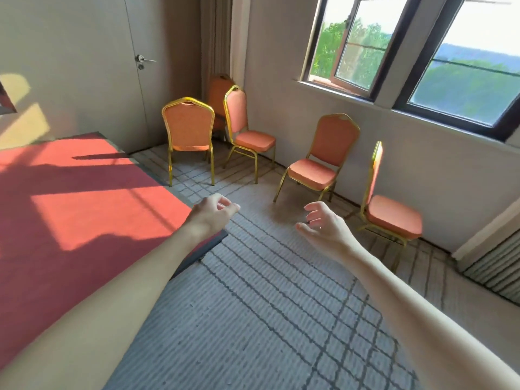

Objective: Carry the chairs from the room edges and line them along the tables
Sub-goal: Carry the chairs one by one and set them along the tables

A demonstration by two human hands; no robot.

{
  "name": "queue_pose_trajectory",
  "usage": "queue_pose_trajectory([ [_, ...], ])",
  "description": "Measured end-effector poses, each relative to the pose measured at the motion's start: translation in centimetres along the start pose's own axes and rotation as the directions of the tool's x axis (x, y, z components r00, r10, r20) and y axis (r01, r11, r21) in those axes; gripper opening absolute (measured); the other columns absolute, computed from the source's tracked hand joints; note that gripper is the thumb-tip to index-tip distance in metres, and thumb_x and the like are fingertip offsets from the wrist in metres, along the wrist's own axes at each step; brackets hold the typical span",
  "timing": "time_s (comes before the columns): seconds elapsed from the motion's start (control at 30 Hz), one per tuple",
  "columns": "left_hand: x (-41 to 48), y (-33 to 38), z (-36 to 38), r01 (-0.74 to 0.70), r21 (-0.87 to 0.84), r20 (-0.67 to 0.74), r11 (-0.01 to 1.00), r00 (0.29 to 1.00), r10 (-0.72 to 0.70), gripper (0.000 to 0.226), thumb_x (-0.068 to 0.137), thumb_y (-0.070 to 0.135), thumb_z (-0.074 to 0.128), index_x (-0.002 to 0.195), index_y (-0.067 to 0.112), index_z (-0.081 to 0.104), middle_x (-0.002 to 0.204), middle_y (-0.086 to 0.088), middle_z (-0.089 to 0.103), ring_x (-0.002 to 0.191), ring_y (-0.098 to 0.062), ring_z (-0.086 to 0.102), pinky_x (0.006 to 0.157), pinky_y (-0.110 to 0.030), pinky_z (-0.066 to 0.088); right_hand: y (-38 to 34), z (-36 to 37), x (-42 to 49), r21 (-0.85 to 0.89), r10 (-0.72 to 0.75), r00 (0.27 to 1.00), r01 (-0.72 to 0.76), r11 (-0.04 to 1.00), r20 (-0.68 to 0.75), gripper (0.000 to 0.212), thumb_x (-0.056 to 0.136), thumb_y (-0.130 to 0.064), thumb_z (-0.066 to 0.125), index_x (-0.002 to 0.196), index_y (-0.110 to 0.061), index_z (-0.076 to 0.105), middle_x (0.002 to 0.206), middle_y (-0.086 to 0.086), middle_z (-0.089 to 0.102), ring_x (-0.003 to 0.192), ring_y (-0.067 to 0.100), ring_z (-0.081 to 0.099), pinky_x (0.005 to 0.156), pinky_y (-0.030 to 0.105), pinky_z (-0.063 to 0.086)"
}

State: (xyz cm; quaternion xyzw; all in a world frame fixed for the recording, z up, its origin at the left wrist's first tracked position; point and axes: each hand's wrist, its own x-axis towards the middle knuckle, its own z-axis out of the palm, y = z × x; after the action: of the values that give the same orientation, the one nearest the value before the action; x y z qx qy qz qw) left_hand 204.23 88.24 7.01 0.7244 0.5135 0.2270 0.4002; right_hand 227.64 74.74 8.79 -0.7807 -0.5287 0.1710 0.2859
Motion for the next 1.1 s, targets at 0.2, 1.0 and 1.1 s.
queue_pose_trajectory([
  [0.2, 16.5, 5.7, 3.5, 0.007, -0.033, 0.052, 0.999, 0.999, -0.005, 0.028, 0.088, 0.053, 0.056, 0.104, 0.030, 0.060, 0.105, 0.012, 0.062, 0.099, -0.013, 0.058, 0.088, -0.036, 0.049, 2.0, -2.2, 17.8, -0.023, -0.032, 0.999, 0.032, 0.999, -0.006, 0.047, 0.088, -0.038, 0.067, 0.130, -0.026, 0.051, 0.117, -0.005, 0.061, 0.106, 0.009, 0.059, 0.091, 0.024, 0.043],
  [1.0, 76.8, 5.6, 0.2, 0.263, -0.198, -0.326, 0.944, 0.891, -0.317, 0.023, 0.086, 0.048, 0.066, 0.094, 0.026, 0.065, 0.095, 0.005, 0.062, 0.087, -0.016, 0.059, 0.071, -0.034, 0.047, 6.5, 1.6, 88.3, 0.103, -0.253, 0.934, 0.234, 0.967, 0.253, 0.045, 0.091, -0.040, 0.064, 0.131, -0.026, 0.050, 0.120, -0.005, 0.061, 0.108, 0.009, 0.059, 0.090, 0.030, 0.051],
  [1.1, 84.2, 3.7, -1.0, 0.252, -0.217, -0.328, 0.943, 0.891, -0.313, 0.025, 0.093, 0.040, 0.063, 0.105, 0.018, 0.065, 0.105, 0.001, 0.062, 0.095, -0.017, 0.059, 0.073, -0.031, 0.043, 5.1, 4.3, 95.8, 0.090, -0.278, 0.919, 0.264, 0.960, 0.278, 0.046, 0.092, -0.040, 0.064, 0.133, -0.026, 0.050, 0.124, -0.004, 0.060, 0.111, 0.010, 0.058, 0.091, 0.033, 0.054],
])
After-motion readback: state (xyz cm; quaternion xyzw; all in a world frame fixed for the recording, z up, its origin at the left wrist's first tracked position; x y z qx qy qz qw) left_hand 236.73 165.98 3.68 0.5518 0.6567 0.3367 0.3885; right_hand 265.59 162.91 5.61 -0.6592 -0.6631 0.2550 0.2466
